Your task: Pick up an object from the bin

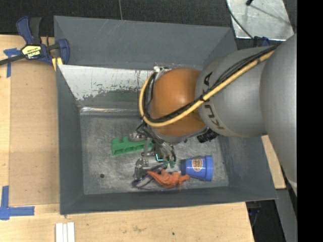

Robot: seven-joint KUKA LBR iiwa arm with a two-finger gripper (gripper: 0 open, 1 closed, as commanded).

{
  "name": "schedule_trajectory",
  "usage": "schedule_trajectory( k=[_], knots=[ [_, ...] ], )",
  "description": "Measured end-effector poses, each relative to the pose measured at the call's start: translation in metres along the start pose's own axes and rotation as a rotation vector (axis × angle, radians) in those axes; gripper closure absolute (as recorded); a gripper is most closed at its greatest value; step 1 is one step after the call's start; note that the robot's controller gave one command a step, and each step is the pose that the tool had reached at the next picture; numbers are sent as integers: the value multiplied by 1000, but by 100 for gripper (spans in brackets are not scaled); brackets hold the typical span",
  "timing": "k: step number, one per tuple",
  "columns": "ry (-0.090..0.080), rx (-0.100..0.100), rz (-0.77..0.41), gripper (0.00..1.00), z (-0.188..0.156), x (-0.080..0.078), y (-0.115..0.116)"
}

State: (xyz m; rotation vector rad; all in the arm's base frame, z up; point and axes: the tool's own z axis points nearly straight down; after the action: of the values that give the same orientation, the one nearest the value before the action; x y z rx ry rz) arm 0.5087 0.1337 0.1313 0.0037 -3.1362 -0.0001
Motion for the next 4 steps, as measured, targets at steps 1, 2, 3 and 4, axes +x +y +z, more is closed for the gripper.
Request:
schedule_trajectory(
  k=[1,2,3,4],
  knots=[
    [-7,-1,2,0,-3,-2,-1],
    [-10,-2,48,0,10,-64,3],
    [-10,0,-31,0,26,-88,2],
    [-7,-1,81,0,18,-76,3]
  ],
)
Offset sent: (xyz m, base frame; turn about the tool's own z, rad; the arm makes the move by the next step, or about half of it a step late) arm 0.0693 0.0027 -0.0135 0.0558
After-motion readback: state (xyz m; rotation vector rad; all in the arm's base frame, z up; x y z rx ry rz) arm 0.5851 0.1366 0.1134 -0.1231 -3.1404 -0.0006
